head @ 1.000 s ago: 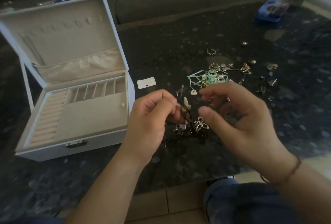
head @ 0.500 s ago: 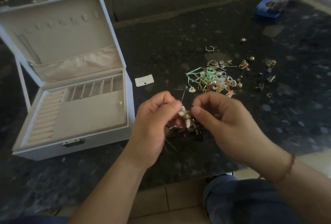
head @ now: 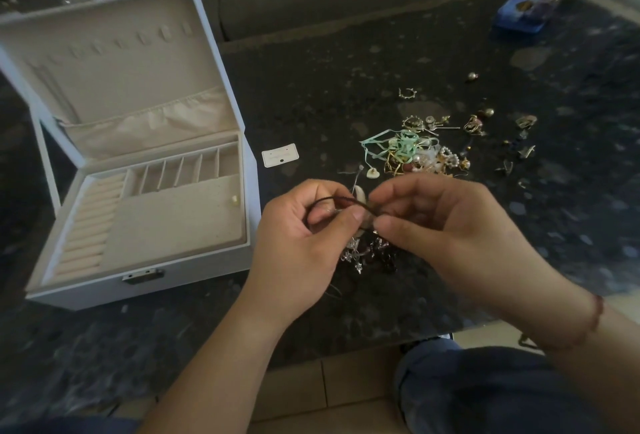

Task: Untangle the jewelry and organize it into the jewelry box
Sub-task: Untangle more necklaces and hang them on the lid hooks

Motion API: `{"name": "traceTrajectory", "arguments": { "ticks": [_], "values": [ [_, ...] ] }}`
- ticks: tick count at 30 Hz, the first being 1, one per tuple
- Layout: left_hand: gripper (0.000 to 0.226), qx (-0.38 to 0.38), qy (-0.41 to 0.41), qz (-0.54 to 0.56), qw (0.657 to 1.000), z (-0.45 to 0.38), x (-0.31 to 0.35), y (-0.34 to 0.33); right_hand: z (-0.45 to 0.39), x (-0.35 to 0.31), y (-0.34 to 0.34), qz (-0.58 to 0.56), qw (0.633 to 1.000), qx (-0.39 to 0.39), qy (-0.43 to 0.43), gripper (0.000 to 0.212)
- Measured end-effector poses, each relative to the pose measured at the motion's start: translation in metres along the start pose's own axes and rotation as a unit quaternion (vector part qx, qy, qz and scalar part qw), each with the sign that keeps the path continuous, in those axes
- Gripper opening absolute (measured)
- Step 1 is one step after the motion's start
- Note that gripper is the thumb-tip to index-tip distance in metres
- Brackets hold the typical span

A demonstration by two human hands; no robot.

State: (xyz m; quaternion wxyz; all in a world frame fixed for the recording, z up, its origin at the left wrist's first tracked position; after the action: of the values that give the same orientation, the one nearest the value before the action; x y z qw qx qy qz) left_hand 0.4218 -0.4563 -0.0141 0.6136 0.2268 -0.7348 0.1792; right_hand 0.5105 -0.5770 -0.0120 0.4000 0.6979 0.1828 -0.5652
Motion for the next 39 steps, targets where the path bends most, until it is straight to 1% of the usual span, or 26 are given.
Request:
{"name": "traceTrajectory", "arguments": {
  "ticks": [1,3,4,6,8,10,13,16,19,23,26,28,30,31,33,34,37,39],
  "values": [
    [0.022,0.012,-0.005,-0.014,1.000,0.000,0.001,0.001,0.001,-0.001,0.000,0.014,1.000,0.002,0.000,0.016],
    [0.040,0.029,-0.015,-0.033,0.999,0.001,0.004,0.003,0.002,-0.003,0.001,0.042,0.999,0.015,0.000,0.013],
    [0.044,0.031,-0.020,-0.037,0.999,0.001,0.006,0.003,0.002,-0.003,0.002,0.057,0.998,0.025,-0.004,0.011],
    [0.041,0.027,-0.020,-0.045,0.998,0.002,0.008,0.000,0.002,-0.002,0.003,0.070,0.997,0.033,-0.018,0.008],
    [0.034,0.027,-0.012,-0.050,0.998,0.003,0.007,0.000,0.002,-0.001,0.002,0.056,0.998,0.022,-0.028,0.009],
    [0.038,0.030,-0.011,-0.053,0.998,0.002,0.007,0.001,0.002,0.000,0.000,0.056,0.998,0.009,-0.035,0.014],
    [0.043,0.028,-0.017,-0.060,0.998,0.003,0.008,0.001,0.002,0.000,0.001,0.070,0.997,0.011,-0.044,0.009],
    [0.049,0.034,-0.063,-0.095,0.993,0.005,0.012,0.000,0.003,-0.003,0.004,0.081,0.995,0.035,-0.041,0.013],
    [0.048,0.041,-0.127,-0.134,0.982,0.008,0.021,-0.002,0.006,-0.006,0.007,0.047,0.995,0.080,-0.030,0.015],
    [0.039,0.048,-0.150,-0.165,0.974,0.010,0.027,-0.003,0.010,-0.013,0.005,0.056,0.992,0.112,0.022,0.009],
    [0.041,0.049,-0.166,-0.184,0.968,0.010,0.031,-0.004,0.010,-0.011,0.008,0.019,0.991,0.130,0.028,0.010],
    [0.045,0.049,-0.175,-0.192,0.964,0.011,0.034,-0.004,0.006,-0.006,0.006,-0.042,0.993,0.109,0.009,0.015],
    [0.044,0.045,-0.180,-0.195,0.963,0.011,0.034,-0.004,0.003,0.000,0.000,-0.134,0.990,0.046,-0.026,0.024],
    [0.042,0.040,-0.183,-0.197,0.962,0.010,0.033,-0.004,0.002,0.001,-0.003,-0.154,0.987,0.010,-0.039,0.027],
    [0.040,0.027,-0.187,-0.209,0.959,0.011,0.033,-0.007,0.002,0.004,-0.006,-0.129,0.990,-0.034,-0.048,0.036],
    [0.042,0.021,-0.191,-0.215,0.958,0.011,0.033,-0.008,0.001,0.004,-0.005,-0.118,0.991,-0.034,-0.045,0.038],
    [0.047,0.007,-0.203,-0.230,0.952,0.013,0.037,-0.012,0.000,0.001,0.006,-0.108,0.994,0.026,-0.015,0.030],
    [0.048,-0.006,-0.201,-0.246,0.948,0.013,0.035,-0.013,0.001,-0.004,0.010,-0.048,0.997,0.064,0.013,0.026]
  ]
}}
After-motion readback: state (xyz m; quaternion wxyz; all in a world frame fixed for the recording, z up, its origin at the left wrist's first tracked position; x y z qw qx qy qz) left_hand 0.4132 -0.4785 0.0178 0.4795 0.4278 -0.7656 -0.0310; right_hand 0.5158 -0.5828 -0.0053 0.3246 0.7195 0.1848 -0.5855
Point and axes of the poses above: each hand's wrist, its own z-axis away from the middle knuckle, its own y-axis out of the back of the hand, x = y × z, the point moved 8 cm from there along -z, towards the middle knuckle, and after that the axes turned 8 degrees about z, right-handed, at the moved point
